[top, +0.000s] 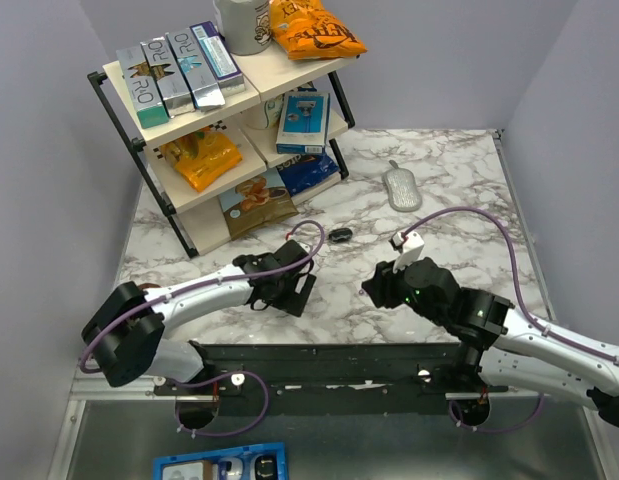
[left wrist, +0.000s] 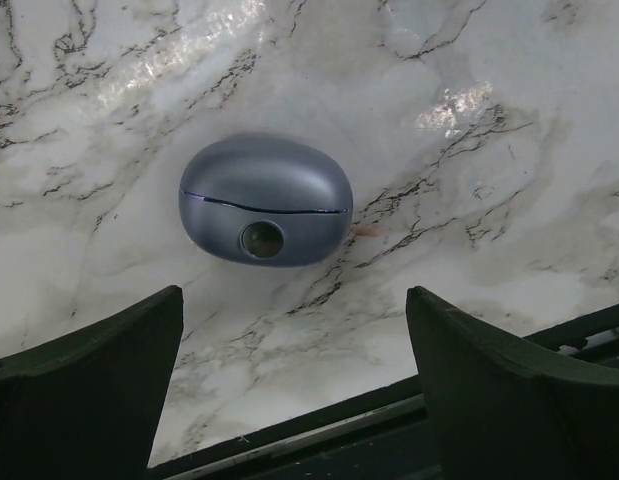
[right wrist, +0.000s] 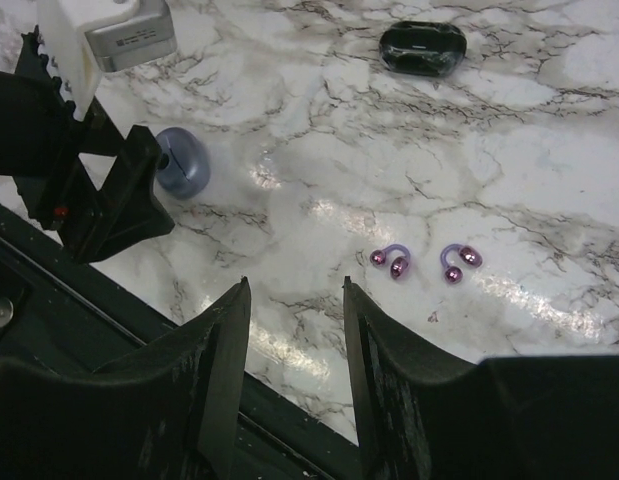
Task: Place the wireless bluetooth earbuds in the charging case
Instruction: Pick up the charging case at the center of the board.
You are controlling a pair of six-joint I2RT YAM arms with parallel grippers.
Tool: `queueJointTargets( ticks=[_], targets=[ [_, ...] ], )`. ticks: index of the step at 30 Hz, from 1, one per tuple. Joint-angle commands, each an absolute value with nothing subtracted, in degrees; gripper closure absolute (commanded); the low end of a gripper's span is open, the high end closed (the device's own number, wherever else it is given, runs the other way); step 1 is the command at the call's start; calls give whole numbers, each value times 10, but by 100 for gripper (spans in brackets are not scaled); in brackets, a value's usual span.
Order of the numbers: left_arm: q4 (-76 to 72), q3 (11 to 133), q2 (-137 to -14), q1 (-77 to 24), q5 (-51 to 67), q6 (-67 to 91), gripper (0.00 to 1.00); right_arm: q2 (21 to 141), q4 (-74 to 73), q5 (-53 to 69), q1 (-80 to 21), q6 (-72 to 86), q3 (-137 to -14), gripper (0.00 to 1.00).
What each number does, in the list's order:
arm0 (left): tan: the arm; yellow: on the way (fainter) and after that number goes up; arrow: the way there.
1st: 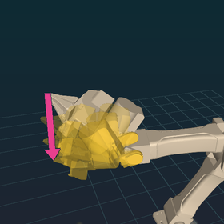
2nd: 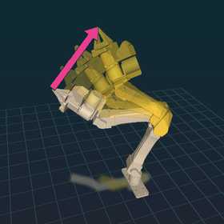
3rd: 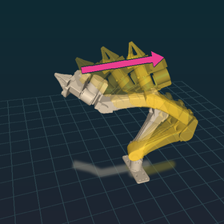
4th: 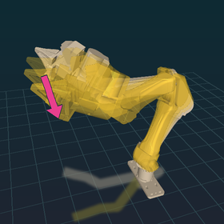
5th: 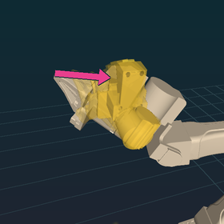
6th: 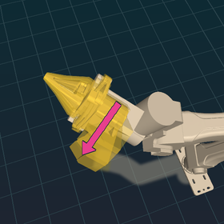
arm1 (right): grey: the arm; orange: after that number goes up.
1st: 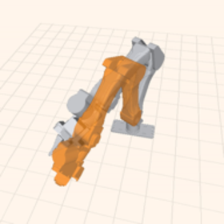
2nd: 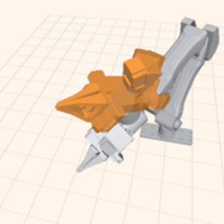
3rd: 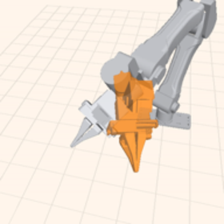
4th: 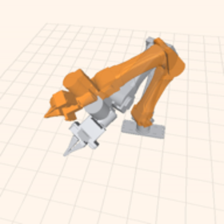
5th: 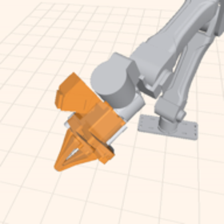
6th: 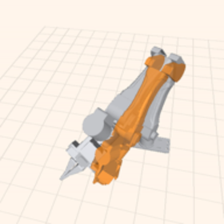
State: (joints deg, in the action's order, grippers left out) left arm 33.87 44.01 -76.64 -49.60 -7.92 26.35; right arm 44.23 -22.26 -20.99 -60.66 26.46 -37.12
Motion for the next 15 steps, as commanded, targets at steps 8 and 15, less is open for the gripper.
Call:
queueJointTargets(
  ticks=[8,15],
  targets=[
    [336,491,-843,-497,-95,228,1,426,-206,-197,-606,267,-374,50],
    [325,490,-872,-492,-91,223,1,408,-209,-201,-606,265,-366,50]
  ],
)
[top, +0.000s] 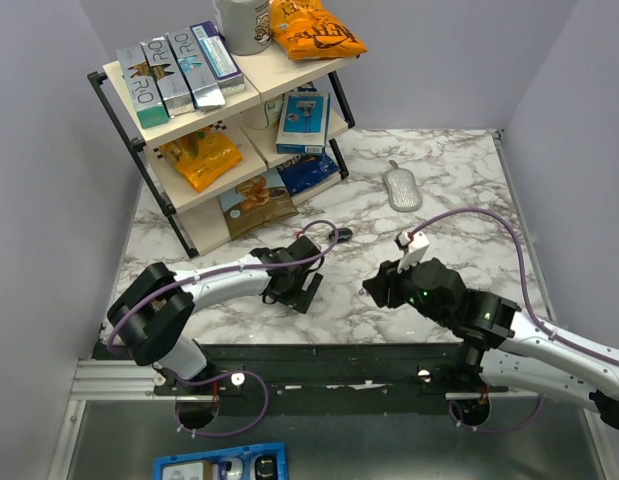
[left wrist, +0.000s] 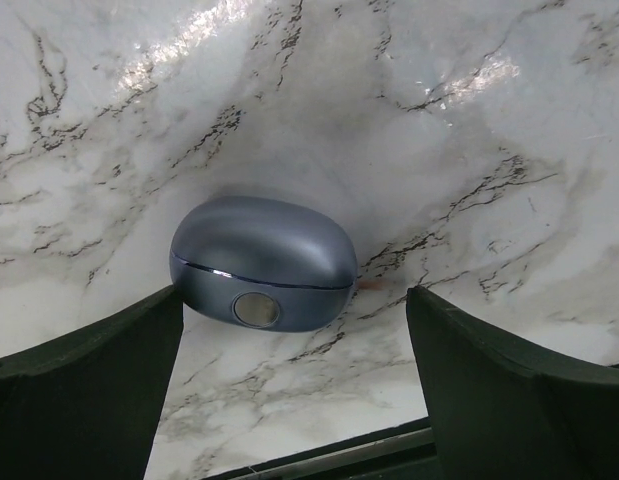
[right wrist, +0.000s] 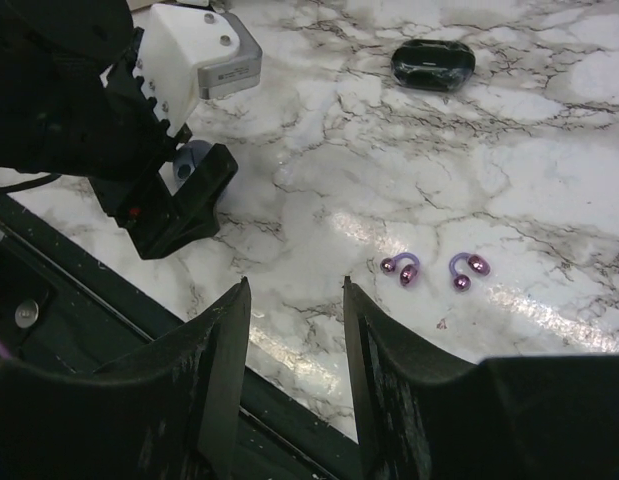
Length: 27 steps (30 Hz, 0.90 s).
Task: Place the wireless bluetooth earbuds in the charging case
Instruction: Pick up the charging case at the center of the board.
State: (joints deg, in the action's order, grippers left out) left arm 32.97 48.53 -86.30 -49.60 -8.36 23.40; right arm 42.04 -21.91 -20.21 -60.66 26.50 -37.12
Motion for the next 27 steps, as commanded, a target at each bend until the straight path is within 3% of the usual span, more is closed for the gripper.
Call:
queueJointTargets(
  ticks=[1,9,12,16,20,24,27],
  targets=[
    [324,489,-874,-491,-89,224,2,404,-210,-202,-606,265,-365,50],
    [313,483,-877,-483,-83,222,10,410,-210,-204,-606,268,-364,50],
    [309,486,-877,-482,-83,214,2,412,-211,-201,-606,270,-364,50],
    [310,497,-881,-479,-80,201,1,410,-210,-202,-606,270,-362,50],
    [310,497,-887,-478,-67,197,11,407,-212,-206,-606,270,-361,50],
    [308,491,-885,-478,-60,203,30,409,-214,-207,-606,269,-362,50],
    [305,486,-883,-478,-58,206,35,407,-215,-208,-606,270,-364,50]
  ],
)
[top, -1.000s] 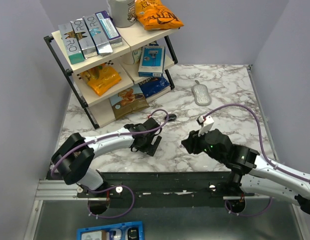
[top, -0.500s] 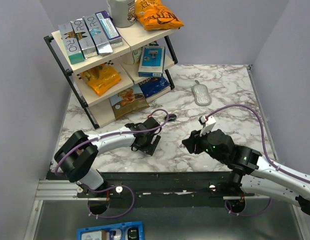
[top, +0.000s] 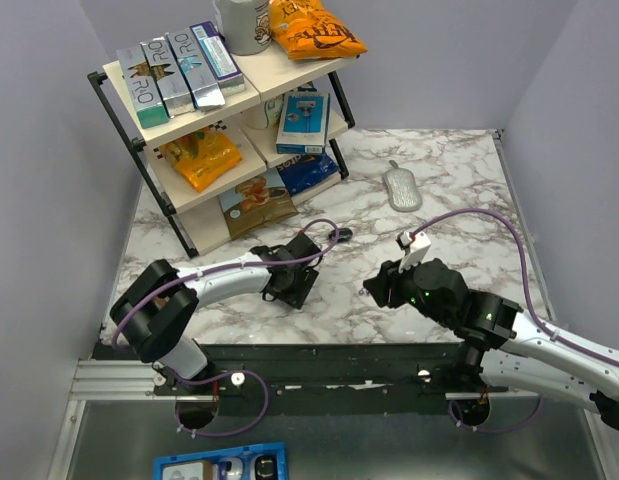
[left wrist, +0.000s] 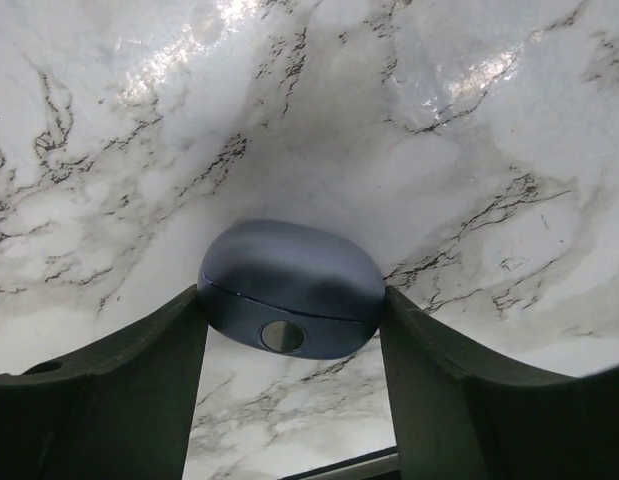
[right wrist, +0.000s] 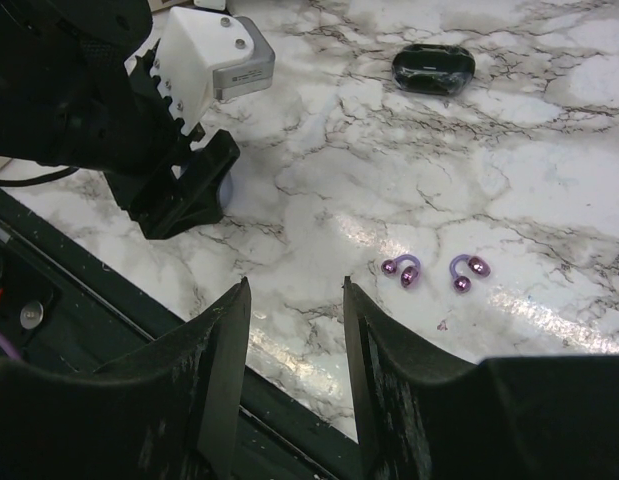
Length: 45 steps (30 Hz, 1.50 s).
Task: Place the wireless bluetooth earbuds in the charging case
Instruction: Pick up the charging case at the center of the board.
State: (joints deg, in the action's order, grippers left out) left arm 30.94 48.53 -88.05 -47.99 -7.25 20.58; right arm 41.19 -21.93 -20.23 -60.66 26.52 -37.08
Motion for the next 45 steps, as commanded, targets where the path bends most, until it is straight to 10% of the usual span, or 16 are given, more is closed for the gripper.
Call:
queueJointTargets(
  ticks=[1,5,9,26,36,45],
  targets=[
    [305,484,-882,-478,-57,207,36,406,-215,-208,-606,269,-364,50],
    [293,475,-870,-478,-57,211,55,403,-219,-210,-606,273,-366,50],
    [246,453,-822,-478,-59,228,100,403,-232,-221,-606,286,-382,50],
    [-188,294,-615,-587,-60,155,100,388,-295,-233,-606,282,-489,49],
    [-470,165,-610,-636,-30,71,100,416,-351,-175,-606,252,-533,28],
    [-485,143,-610,-667,-63,23,100,485,-357,-102,-606,242,-536,28]
  ],
)
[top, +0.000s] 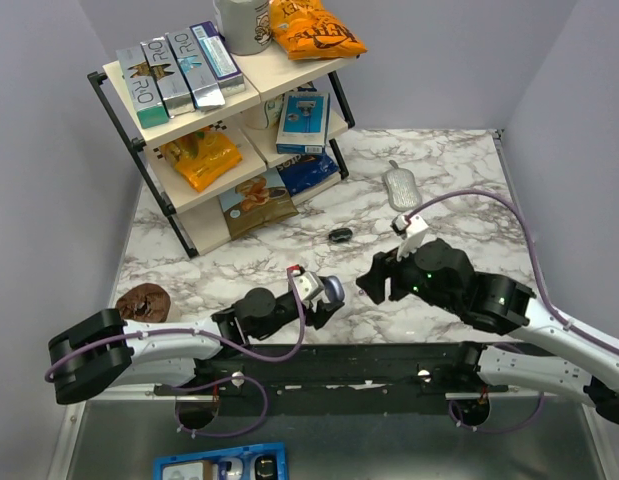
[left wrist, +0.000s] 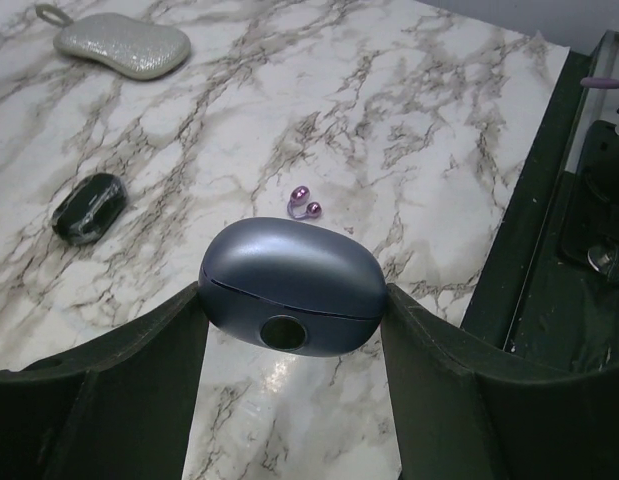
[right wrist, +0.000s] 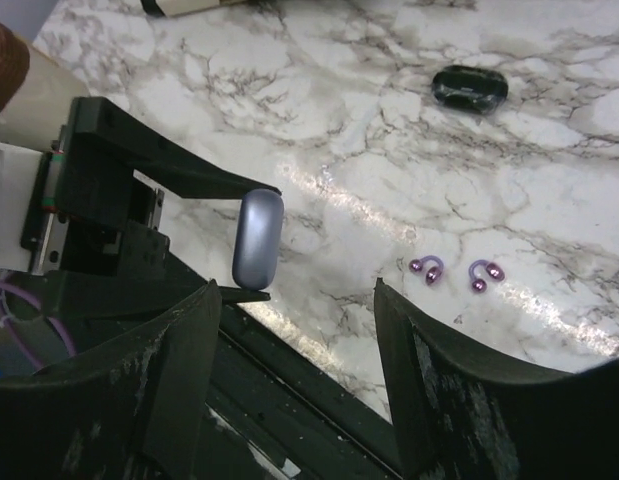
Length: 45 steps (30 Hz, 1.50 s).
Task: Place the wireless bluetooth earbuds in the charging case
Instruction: Pick up the charging case at the center of the board.
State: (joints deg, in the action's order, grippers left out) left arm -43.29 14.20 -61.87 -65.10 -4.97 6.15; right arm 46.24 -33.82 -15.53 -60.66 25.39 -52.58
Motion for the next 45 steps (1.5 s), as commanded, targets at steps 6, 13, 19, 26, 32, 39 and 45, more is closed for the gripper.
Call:
queueJointTargets(
  ticks=[6,13,19,26,32,39,45],
  targets=[
    [-475,147,-610,-685,-67,4,100,520,-325,-75,-606,243,-536,28],
    [-468,146,-604,-702,-85,-21,100,569,-308,-38,-606,242,-552,27],
    [-472,141,-604,-711,-104,-32,100,591,-301,-19,-606,243,-555,26],
    [-481,138,-601,-713,-119,-29,100,595,-301,-17,-606,246,-551,26],
    [-486,136,-588,-714,-121,-24,100,614,-299,-29,-606,257,-543,26],
    [-486,134,-573,-716,-124,-23,100,635,-265,-33,-606,260,-541,33],
    [-490,129,-569,-719,-129,-18,100,662,-252,-11,-606,259,-548,48]
  ],
)
